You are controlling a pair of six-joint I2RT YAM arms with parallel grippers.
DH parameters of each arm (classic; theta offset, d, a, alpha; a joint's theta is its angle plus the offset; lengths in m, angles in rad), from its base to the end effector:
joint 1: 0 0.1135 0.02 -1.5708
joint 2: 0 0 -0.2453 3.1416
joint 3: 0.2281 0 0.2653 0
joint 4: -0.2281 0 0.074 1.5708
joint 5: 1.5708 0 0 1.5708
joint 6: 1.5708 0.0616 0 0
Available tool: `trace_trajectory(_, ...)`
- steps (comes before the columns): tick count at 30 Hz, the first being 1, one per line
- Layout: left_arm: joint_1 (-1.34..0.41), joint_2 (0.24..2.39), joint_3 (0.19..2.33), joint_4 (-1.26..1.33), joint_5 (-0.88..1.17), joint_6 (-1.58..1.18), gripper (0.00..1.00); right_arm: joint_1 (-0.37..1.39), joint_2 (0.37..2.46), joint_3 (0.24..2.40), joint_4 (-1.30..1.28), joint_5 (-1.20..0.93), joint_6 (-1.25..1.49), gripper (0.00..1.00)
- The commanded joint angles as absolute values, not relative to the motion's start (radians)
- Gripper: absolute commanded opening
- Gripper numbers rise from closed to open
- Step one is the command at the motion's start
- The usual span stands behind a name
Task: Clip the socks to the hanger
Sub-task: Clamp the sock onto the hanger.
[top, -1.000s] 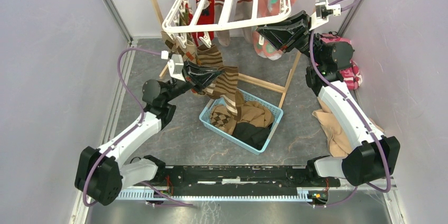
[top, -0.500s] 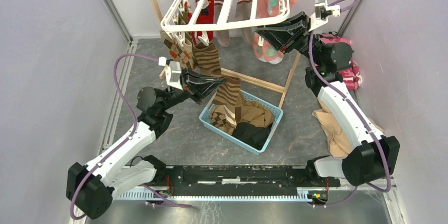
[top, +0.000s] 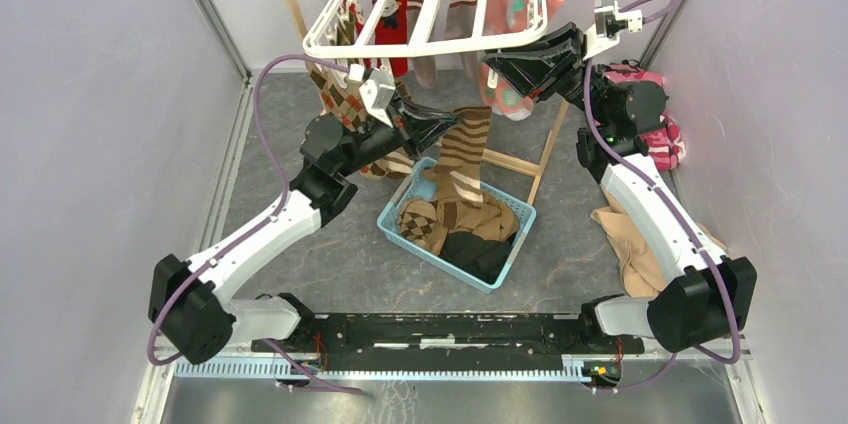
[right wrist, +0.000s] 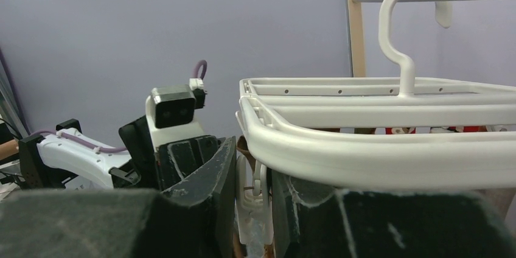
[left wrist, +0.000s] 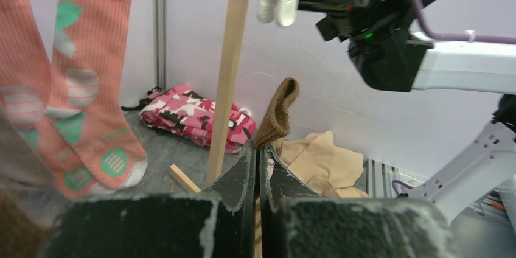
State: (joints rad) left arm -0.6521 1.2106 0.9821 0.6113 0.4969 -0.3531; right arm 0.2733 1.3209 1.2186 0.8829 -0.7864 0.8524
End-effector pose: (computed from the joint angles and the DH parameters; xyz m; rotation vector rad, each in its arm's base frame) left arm 0.2347 -0.2161 0.3908 0.6445 1.1554 -1.1588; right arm 0.2829 0.1246 0.4672 -0.5410 1.0065 1.3209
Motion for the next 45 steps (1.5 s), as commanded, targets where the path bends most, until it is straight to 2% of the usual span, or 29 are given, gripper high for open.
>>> trace_trajectory(1, -0.657, 1.271, 1.075, 0.592, 0.456, -0.3, 0.02, 0.277, 1.295, 1.227, 0.937, -0.804, 0.873, 0.0)
trace_trajectory(25, -0.657, 1.387, 1.188, 0.621, 0.526, -0.319, 0.02, 0.307, 1.236, 1.287, 0.565, -0.705, 0.553, 0.0)
trace_trajectory(45, -0.654, 1.407, 1.229, 0.641, 0.549, -0.366, 0.02, 0.322, 1.24, 1.297, 0.534, -0.712, 0.521, 0.0)
